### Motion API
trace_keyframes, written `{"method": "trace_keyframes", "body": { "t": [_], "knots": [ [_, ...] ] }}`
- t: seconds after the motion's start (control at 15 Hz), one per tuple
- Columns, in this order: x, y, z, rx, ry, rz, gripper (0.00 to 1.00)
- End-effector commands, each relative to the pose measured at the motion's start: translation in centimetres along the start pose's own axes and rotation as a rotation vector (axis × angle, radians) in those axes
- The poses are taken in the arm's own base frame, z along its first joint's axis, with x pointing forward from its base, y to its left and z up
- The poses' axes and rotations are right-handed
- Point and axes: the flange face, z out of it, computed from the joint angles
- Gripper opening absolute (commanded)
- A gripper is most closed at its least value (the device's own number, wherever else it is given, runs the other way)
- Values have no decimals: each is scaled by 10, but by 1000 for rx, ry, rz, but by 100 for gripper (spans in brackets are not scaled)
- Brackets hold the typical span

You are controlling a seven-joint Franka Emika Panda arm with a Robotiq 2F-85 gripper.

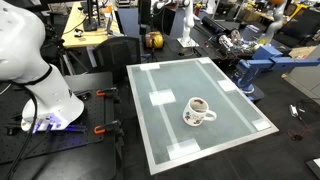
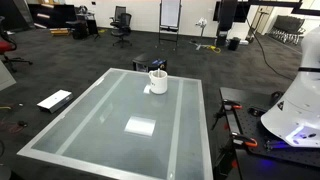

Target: Remove the pen from the white and put on the table

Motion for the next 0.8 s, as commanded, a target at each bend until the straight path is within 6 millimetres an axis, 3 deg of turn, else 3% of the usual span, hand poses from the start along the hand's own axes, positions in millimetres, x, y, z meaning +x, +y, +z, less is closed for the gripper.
{"method": "trace_keyframes", "body": {
  "t": [0.0,0.73],
  "knots": [
    [0,0,-1,0,-1,0,100],
    [3,5,-2,-4,29,56,100]
  ]
}}
